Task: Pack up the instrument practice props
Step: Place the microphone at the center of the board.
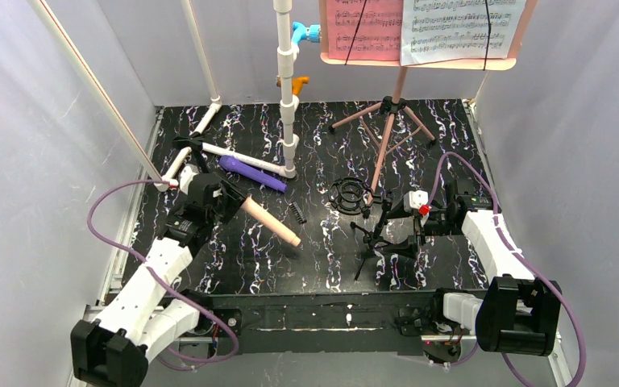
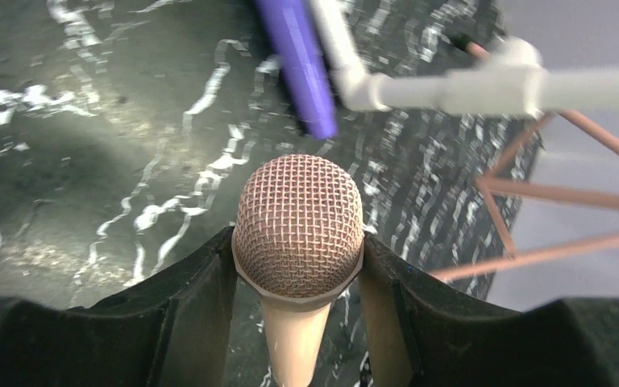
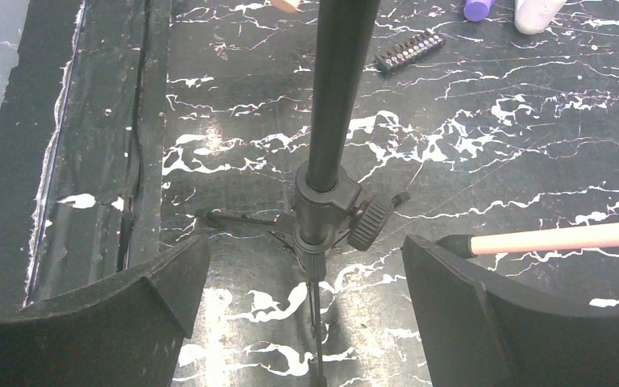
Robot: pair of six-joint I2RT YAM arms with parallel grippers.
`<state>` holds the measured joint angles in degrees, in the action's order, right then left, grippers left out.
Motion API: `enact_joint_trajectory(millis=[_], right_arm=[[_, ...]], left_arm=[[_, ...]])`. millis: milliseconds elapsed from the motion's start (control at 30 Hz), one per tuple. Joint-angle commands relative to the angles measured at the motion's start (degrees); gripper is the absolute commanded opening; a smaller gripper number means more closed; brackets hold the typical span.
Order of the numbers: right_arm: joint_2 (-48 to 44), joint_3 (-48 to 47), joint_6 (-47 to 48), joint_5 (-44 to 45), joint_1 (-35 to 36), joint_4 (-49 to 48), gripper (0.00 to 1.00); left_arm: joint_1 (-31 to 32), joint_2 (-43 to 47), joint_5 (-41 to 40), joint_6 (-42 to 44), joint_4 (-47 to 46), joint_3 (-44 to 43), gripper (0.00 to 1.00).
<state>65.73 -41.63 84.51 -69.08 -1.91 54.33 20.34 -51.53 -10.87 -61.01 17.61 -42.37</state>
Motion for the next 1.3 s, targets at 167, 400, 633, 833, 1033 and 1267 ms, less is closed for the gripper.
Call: enact_joint_trajectory(millis=[167,400,633,833,1033,1267], right_arm=[[0.0,-0.3,1.4,-0.1,-0.4,1.0,0.98],[0.1,-0.3,1.6,-0.1,-0.4,1.0,0.98],[0.4,-0.4,2.1,0.1,-0.3,1.3,0.98],[0.4,-0.4,2.3,0.2,-0.4,1.4,0.98],[0.3,-0.3,2.4,0.4,-0.4,1.6,0.98],[0.4,-0.4,2.6,0.5,-0.4,1.5,0.99]], left_arm=[[-10.1,-6.1,-1.3,-12.7,-4.4,8.3,0.0],[-15.9,-10.7,3.0,-20.0,-12.7,12.8,0.03],[-20.2,-15.4,5.6,-32.2,-21.9,18.3,0.05],[-21.7,-19.8,2.8,-33.2,-22.4,16.4,0.23],[-23.4,-24.9,5.7,-33.0,-22.7,14.6,0.58],[-24.2,-23.0,8.5,-27.4,-23.2,14.4,0.98]])
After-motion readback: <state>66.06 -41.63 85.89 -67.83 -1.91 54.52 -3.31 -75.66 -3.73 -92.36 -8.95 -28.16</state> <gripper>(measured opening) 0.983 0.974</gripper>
